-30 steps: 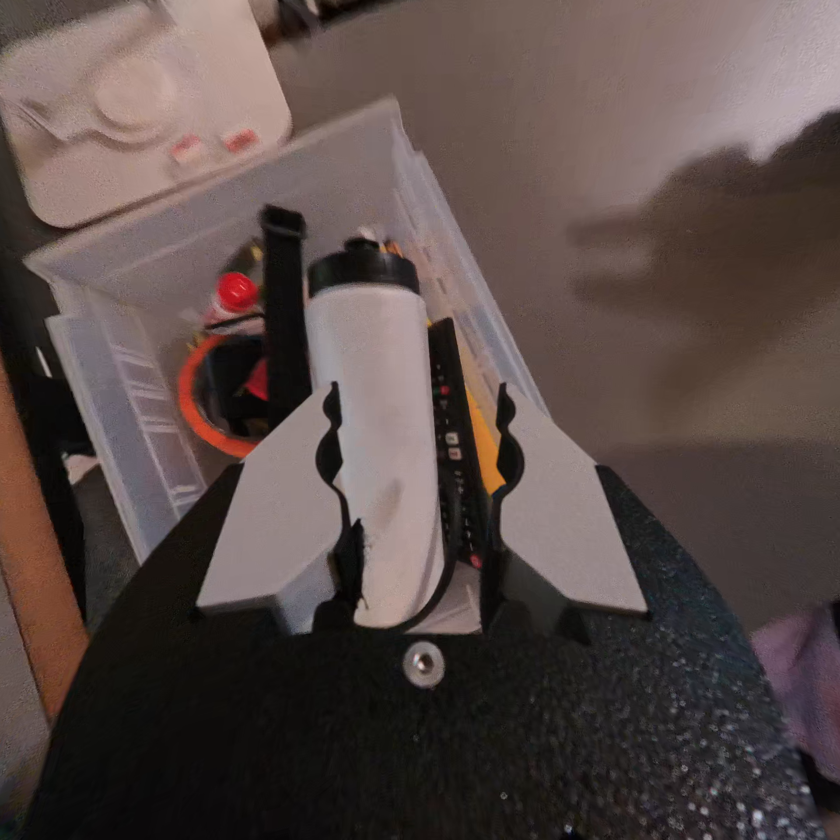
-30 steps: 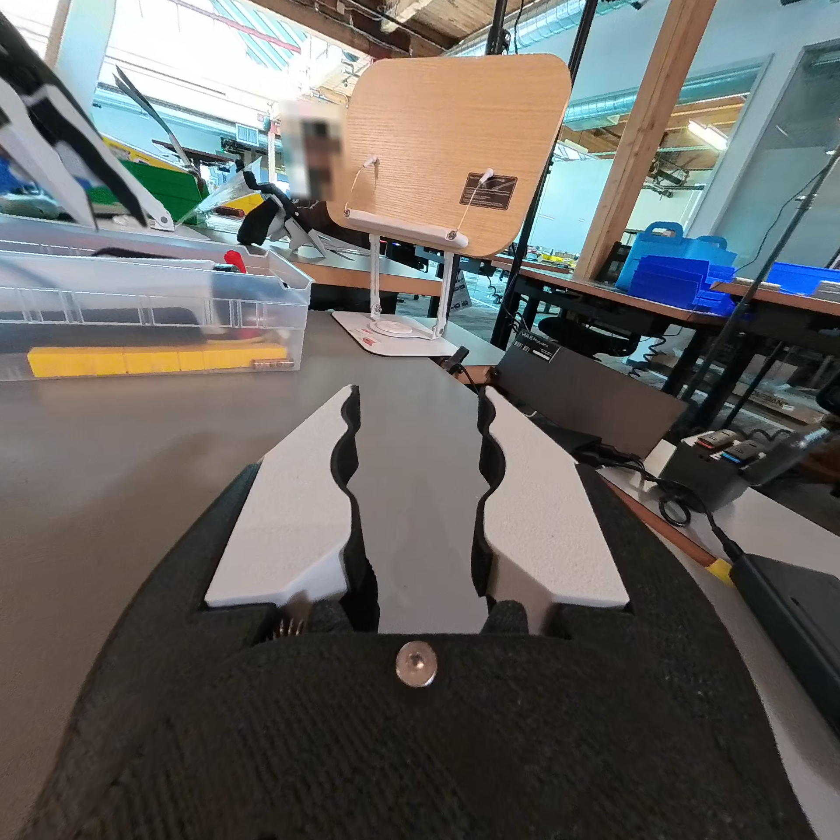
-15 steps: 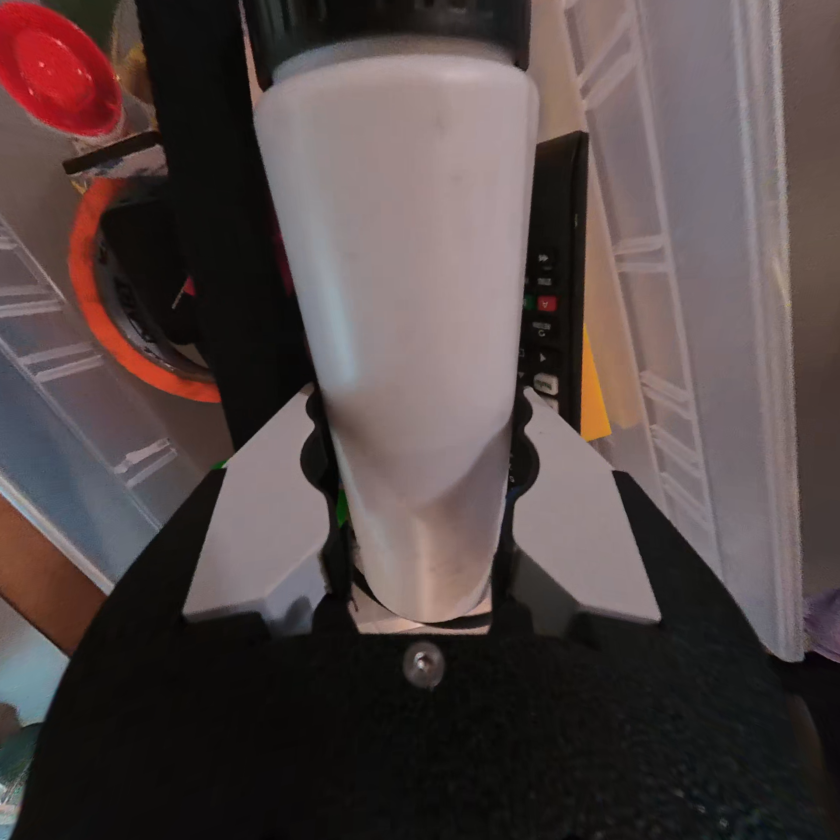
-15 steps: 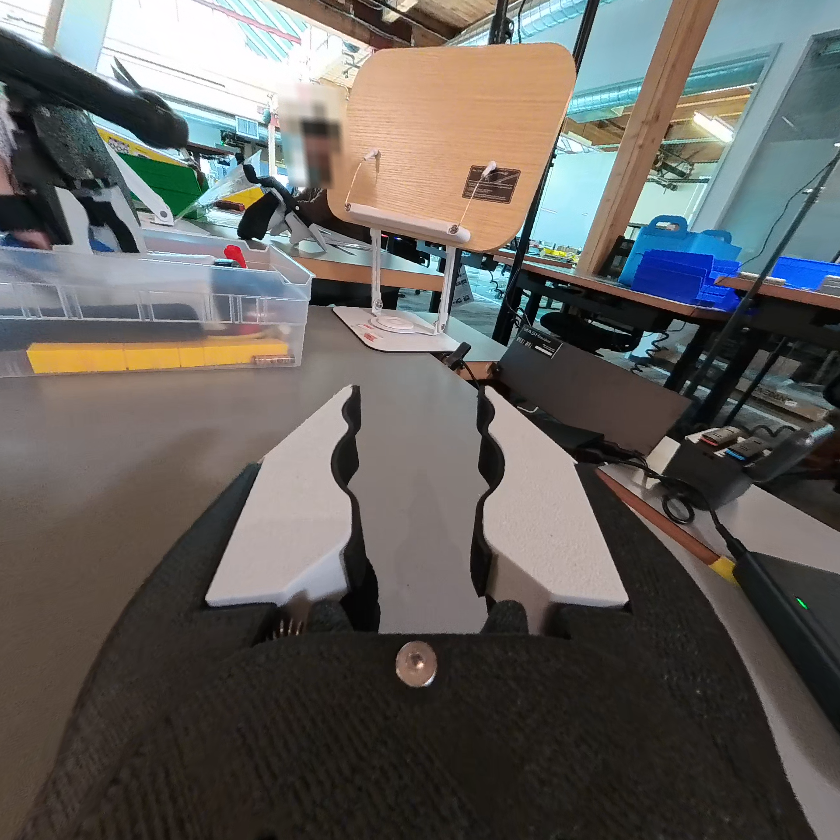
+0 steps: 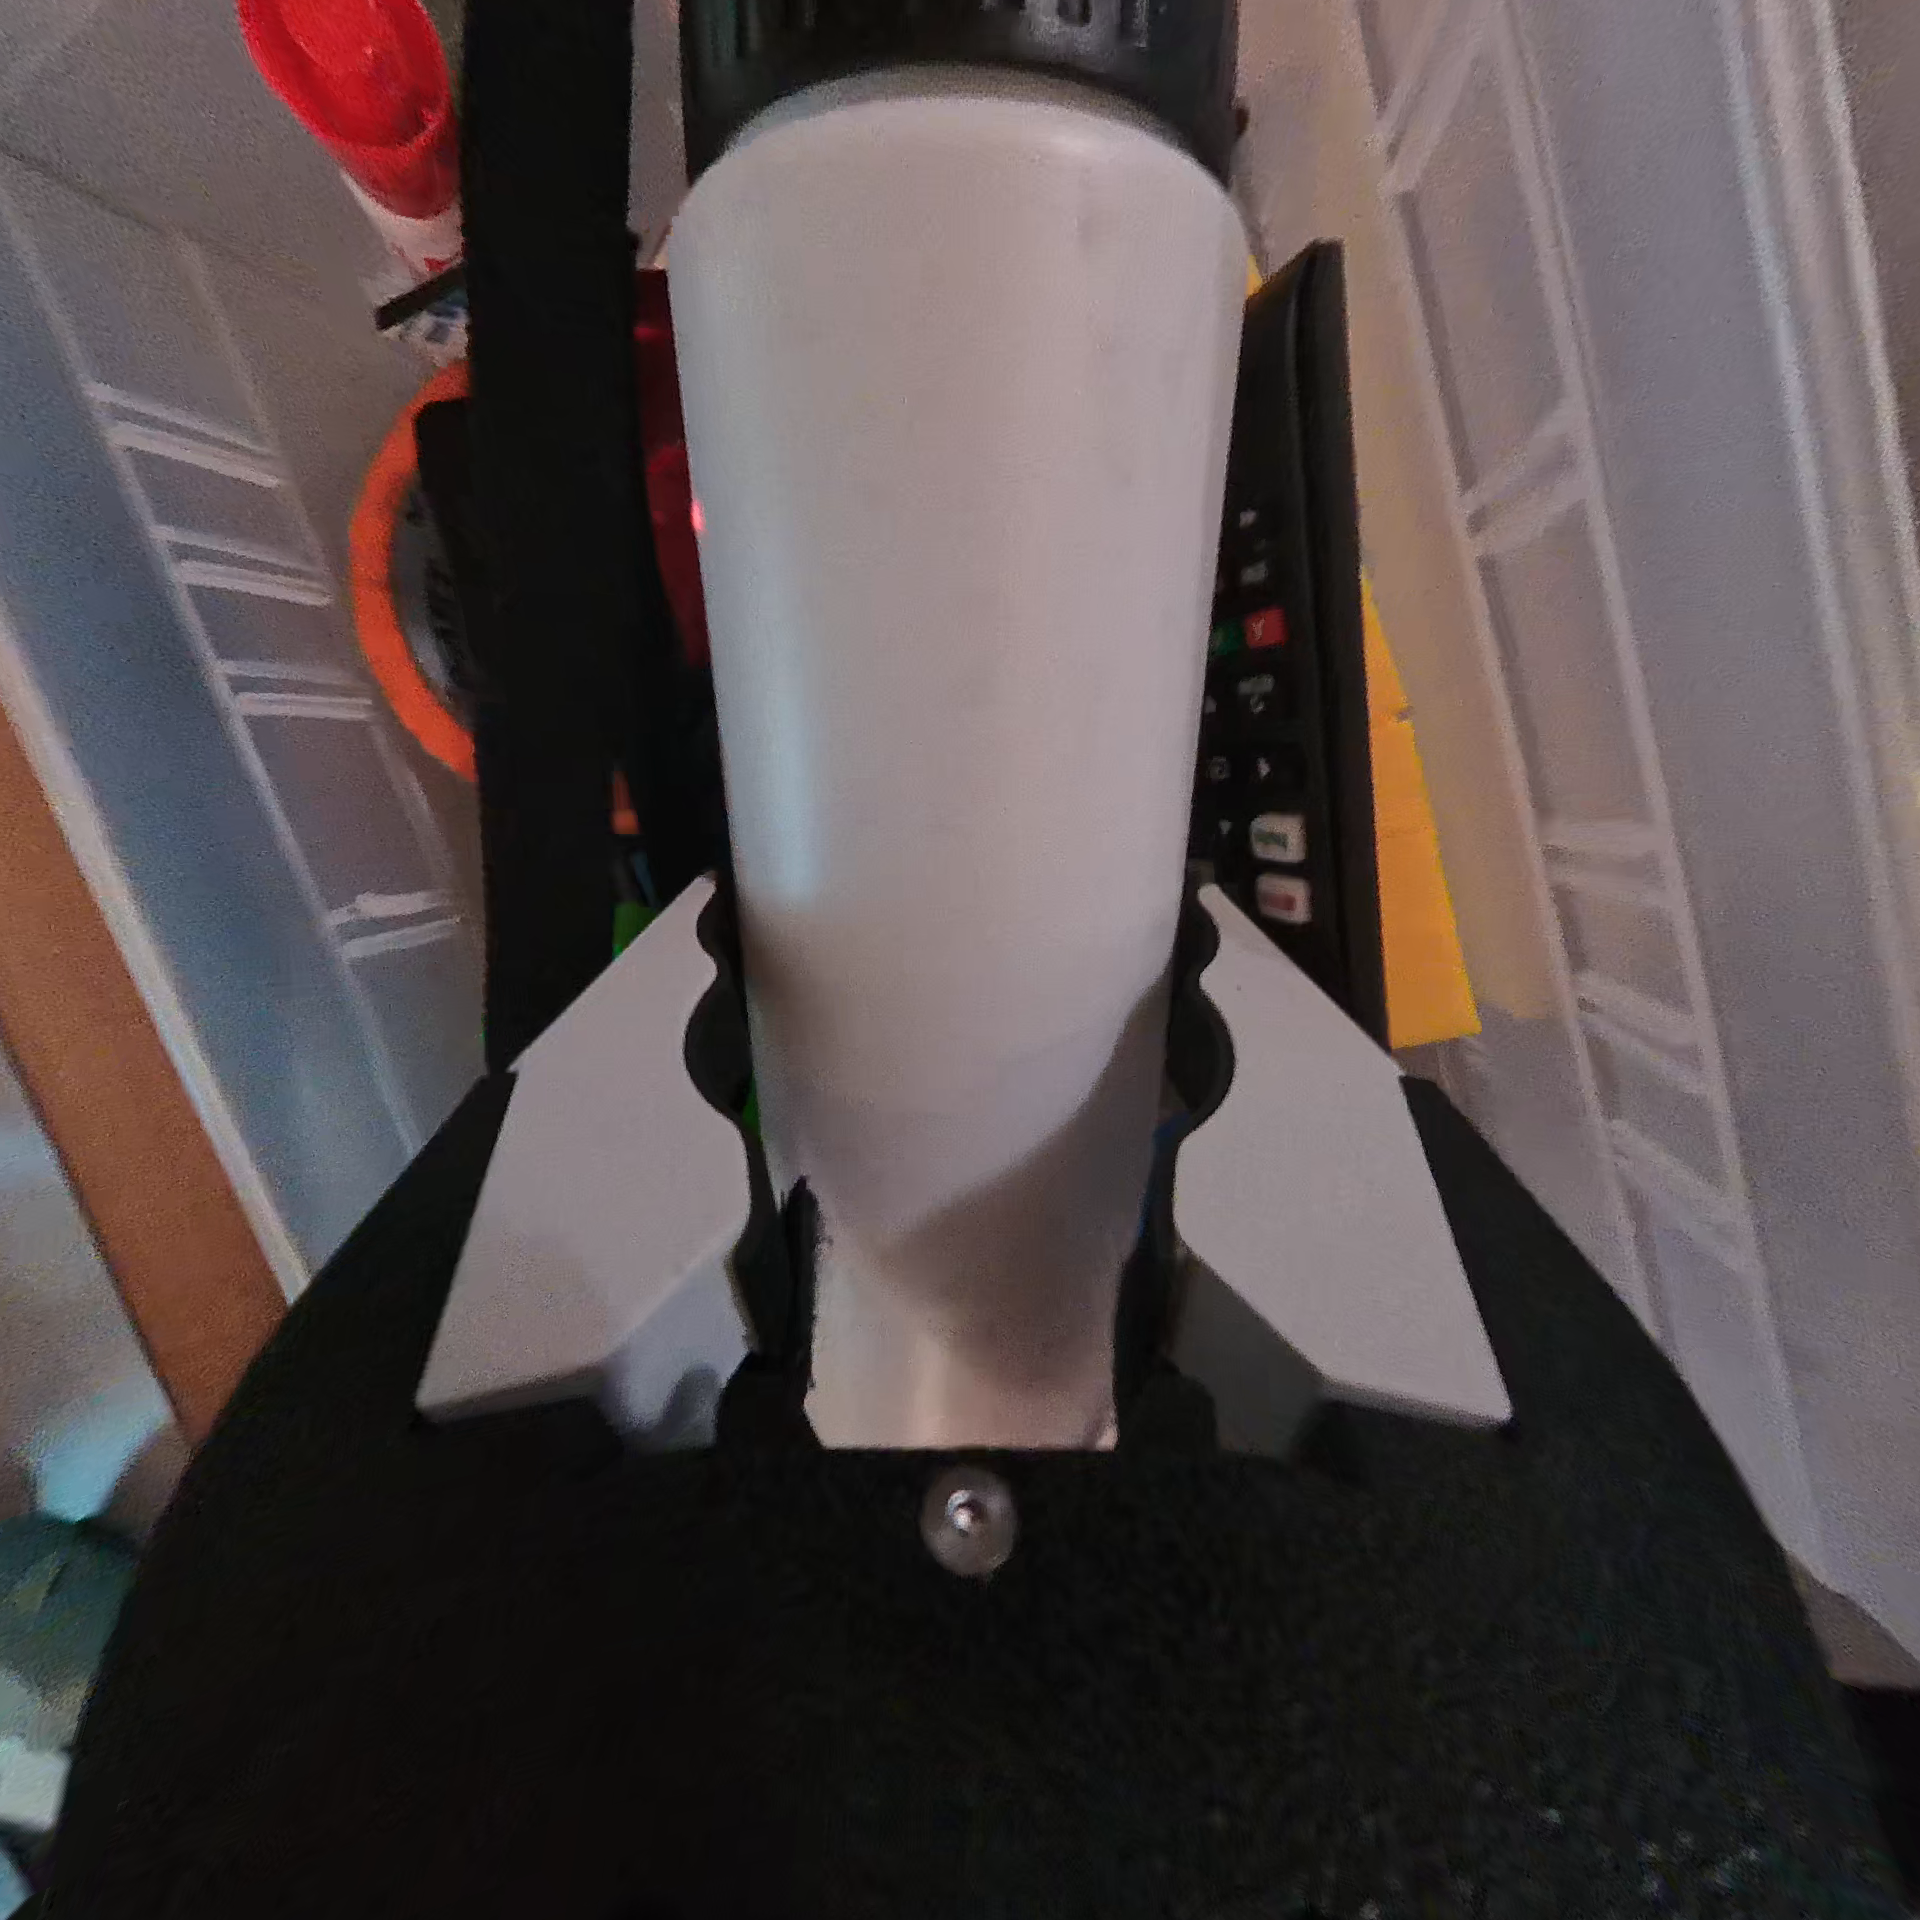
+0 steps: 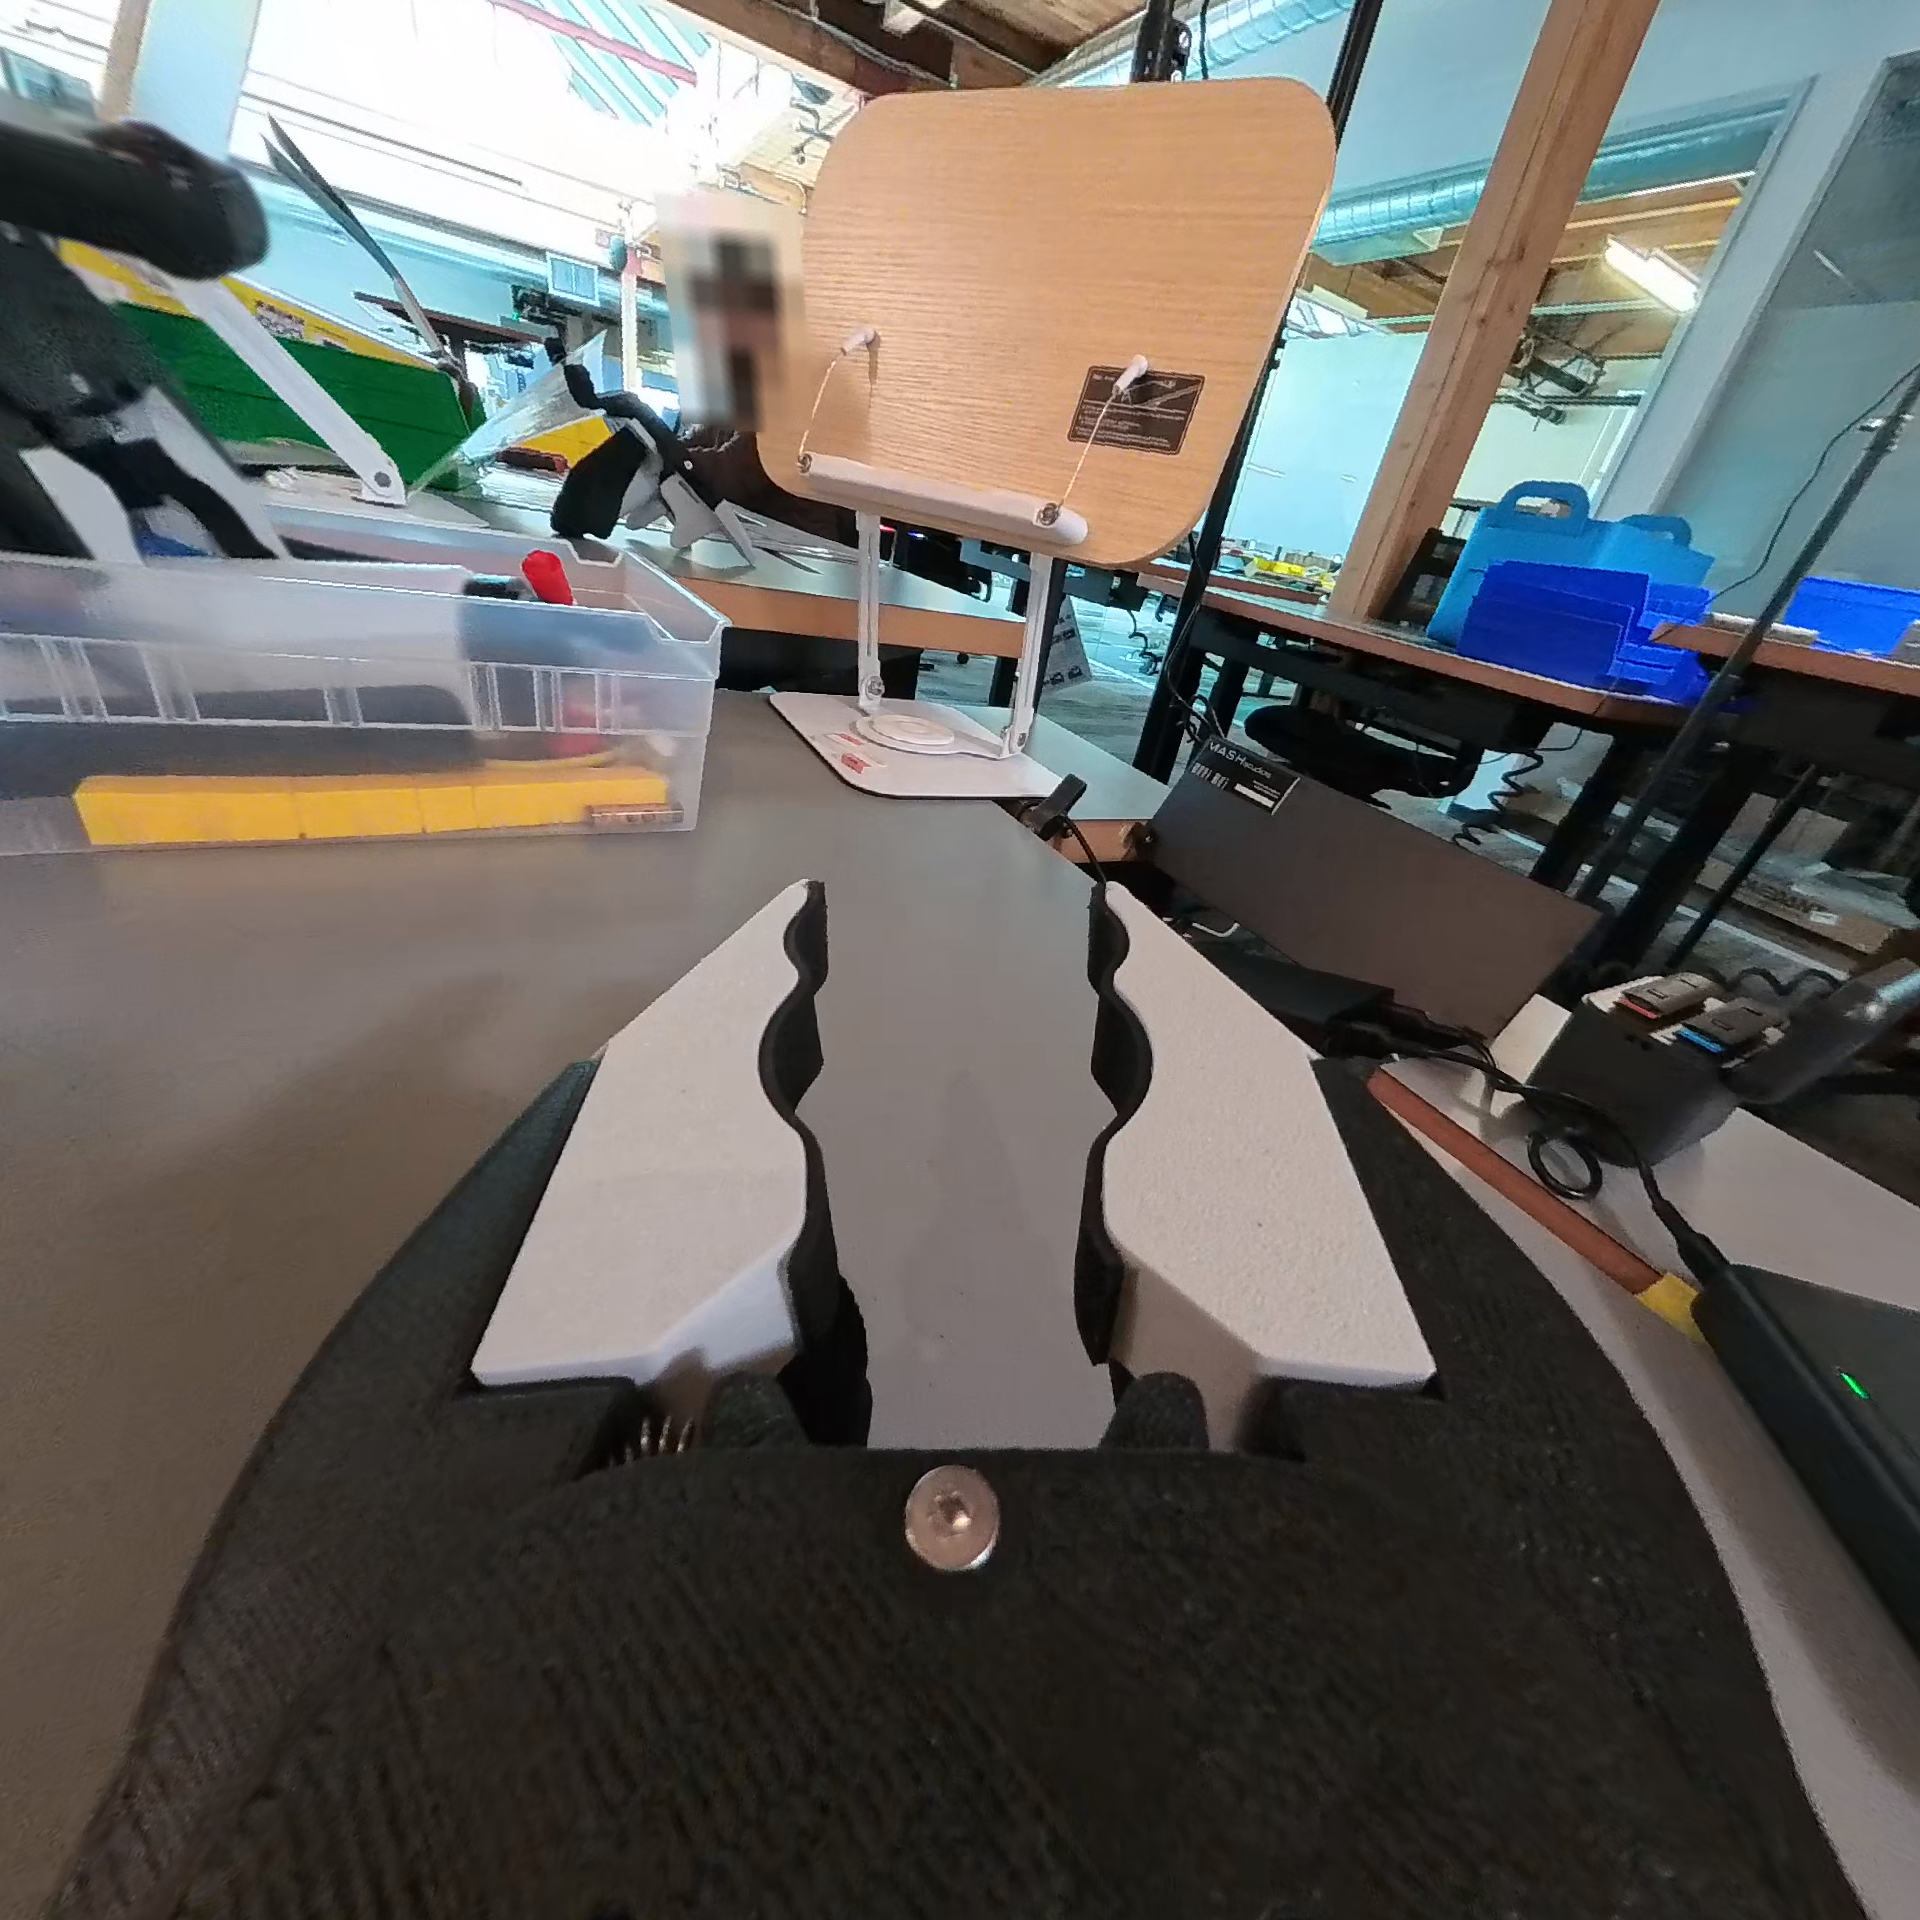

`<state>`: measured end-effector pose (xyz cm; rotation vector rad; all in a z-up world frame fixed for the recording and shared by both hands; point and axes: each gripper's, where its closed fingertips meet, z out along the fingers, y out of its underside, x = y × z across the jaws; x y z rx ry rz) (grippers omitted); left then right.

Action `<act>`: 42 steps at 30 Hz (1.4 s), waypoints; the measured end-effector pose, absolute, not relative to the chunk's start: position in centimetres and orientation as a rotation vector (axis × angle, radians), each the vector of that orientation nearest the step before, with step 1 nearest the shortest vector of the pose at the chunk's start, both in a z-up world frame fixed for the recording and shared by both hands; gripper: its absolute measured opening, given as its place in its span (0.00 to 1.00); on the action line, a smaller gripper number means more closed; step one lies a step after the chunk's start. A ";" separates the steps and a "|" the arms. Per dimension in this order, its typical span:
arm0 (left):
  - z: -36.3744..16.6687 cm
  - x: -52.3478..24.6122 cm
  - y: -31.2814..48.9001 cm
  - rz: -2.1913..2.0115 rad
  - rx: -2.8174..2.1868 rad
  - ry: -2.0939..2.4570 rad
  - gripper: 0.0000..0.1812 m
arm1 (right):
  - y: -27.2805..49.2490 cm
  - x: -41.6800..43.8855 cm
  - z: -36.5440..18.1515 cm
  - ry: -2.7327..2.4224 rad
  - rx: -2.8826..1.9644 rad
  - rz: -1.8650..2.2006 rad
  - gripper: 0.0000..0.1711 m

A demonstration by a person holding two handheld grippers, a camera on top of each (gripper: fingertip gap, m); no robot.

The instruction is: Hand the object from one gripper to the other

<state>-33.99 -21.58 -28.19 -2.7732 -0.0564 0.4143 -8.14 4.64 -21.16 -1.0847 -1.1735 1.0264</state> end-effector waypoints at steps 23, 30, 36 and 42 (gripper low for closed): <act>-16.1 -33.7 -21.9 1.581 -1.921 0.328 0.45 | 4.5 -8.1 -21.2 -1.184 -1.076 1.031 0.29; -6.9 -25.0 -17.8 1.249 -1.547 0.300 0.45 | 1.8 -8.7 -21.4 -1.305 -0.990 1.072 0.34; -2.4 -12.8 -11.1 0.574 -1.314 0.371 0.45 | -6.3 -8.0 -16.9 -1.345 -0.741 1.498 0.42; -2.6 -2.5 -7.0 -0.238 -1.134 0.461 0.45 | -7.6 -3.0 -9.7 -1.200 -0.570 1.911 0.59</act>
